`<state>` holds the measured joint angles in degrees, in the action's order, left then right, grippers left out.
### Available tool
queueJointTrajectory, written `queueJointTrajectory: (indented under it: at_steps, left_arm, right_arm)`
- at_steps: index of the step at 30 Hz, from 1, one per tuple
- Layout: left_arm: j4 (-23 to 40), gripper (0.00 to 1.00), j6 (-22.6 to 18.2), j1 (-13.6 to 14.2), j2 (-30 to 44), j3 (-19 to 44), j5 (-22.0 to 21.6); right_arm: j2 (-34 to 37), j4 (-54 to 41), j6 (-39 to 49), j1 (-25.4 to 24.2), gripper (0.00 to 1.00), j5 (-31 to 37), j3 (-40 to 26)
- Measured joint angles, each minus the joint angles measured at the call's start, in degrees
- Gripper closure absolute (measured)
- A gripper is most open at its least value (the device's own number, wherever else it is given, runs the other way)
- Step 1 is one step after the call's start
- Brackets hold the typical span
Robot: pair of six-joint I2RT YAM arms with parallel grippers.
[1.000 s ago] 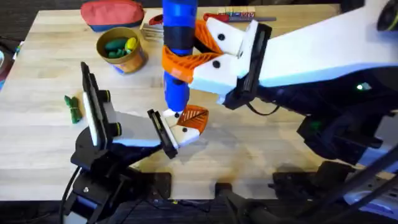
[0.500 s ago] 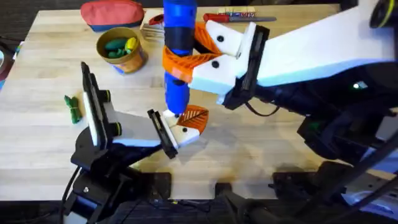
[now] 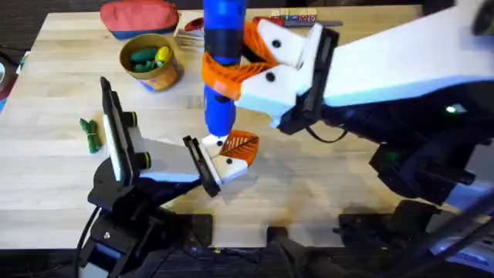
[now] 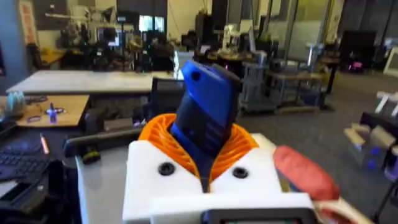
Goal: Pick up the gripper from the table and insert it into the empty holder that is missing its gripper. Then pick up a screw, insert it into the mounting hole, and use the screwdriver to tighten it. Finally, clean up the table by picking up the vegetable and placing it into the bucket.
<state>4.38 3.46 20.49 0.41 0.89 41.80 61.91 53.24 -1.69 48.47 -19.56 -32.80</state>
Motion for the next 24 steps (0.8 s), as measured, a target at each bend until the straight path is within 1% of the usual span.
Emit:
queueJointTrajectory:
  at_steps: [4, 6, 8, 10, 13, 15, 20, 24]
  left_arm:
    - [0.00, 0.996, 0.00, 0.00, 0.01, 0.00, 0.00]
    - [0.00, 0.996, 0.00, 0.00, -0.01, 0.00, -0.01]
    - [0.00, 0.996, 0.00, 0.00, 0.01, 0.00, 0.00]
    - [0.00, 0.996, 0.00, 0.00, 0.01, 0.00, -0.01]
    - [0.00, 0.996, 0.00, 0.00, 0.00, 0.00, -0.01]
    - [0.00, 0.996, 0.00, 0.00, -0.01, 0.00, 0.00]
    - [0.00, 0.996, 0.00, 0.00, 0.00, 0.00, 0.00]
    - [0.00, 0.996, 0.00, 0.00, 0.01, 0.00, -0.02]
  right_arm:
    - [0.05, 10.08, 0.22, -0.44, 0.994, 0.97, -0.02]
    - [-0.49, 10.93, 1.93, -1.40, 0.994, 2.15, -0.02]
    - [-0.68, 8.16, 5.23, -3.03, 0.994, 3.79, -0.04]
    - [-0.68, 2.09, 10.41, -5.35, 0.994, 6.28, -0.04]
    - [-0.16, -7.67, 20.85, -9.75, 0.994, 11.52, -0.02]
    - [0.84, -11.46, 27.77, -13.16, 0.994, 15.25, -0.02]
    - [6.03, -13.02, 44.50, -23.63, 0.994, 22.80, -0.02]
    - [11.76, -13.04, 54.26, -29.79, 0.994, 25.57, -0.02]
